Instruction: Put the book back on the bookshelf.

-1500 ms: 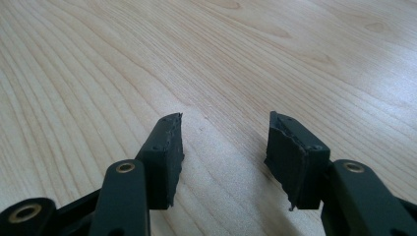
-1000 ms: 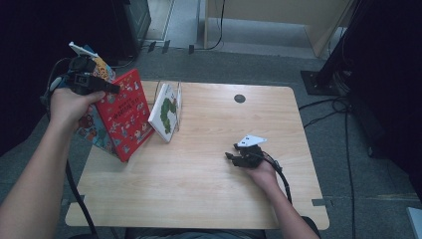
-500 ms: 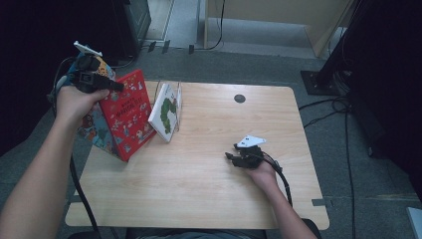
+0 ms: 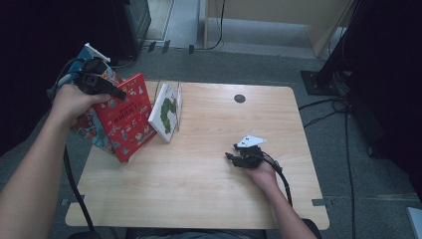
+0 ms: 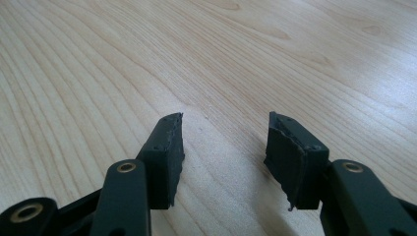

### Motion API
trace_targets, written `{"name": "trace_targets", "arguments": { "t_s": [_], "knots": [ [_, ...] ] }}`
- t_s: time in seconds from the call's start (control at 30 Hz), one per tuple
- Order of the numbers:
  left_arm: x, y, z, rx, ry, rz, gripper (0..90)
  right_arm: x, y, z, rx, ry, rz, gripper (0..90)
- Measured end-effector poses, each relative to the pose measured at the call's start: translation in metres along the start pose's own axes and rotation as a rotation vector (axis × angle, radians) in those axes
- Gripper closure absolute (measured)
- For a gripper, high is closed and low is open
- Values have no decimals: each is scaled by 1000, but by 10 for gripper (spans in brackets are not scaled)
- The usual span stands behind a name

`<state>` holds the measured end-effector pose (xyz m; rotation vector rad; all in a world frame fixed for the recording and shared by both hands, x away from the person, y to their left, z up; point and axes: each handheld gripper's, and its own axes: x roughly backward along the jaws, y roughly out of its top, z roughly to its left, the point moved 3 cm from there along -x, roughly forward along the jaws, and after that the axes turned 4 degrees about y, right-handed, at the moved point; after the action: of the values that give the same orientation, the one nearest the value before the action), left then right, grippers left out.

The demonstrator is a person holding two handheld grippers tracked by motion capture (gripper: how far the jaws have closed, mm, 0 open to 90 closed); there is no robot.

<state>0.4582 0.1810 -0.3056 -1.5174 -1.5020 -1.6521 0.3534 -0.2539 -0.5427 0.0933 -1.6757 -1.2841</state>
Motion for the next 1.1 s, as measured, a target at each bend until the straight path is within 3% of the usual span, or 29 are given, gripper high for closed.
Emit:
{"name": "trace_targets", "arguments": {
  "t_s": [0.13, 0.23, 0.43, 0.6, 0.9, 1.1],
  "knots": [
    [5, -1, 0, 23, 5, 21, 792, 0, 0, 0, -1, 1, 0, 487],
    [13, 0, 2, 32, 6, -12, 792, 0, 0, 0, -1, 1, 0, 487],
    [23, 8, 8, 86, 37, -68, 792, 0, 0, 0, 3, 0, 0, 489],
    [15, 18, 11, 128, 64, -97, 791, 0, 0, 0, 2, 0, 0, 489],
    [-1, 33, 13, 164, 79, -115, 791, 0, 0, 1, 5, -2, -1, 489],
    [-8, 41, 18, 196, 74, -141, 790, 1, -1, 4, 45, -29, -9, 489]
  ]
}}
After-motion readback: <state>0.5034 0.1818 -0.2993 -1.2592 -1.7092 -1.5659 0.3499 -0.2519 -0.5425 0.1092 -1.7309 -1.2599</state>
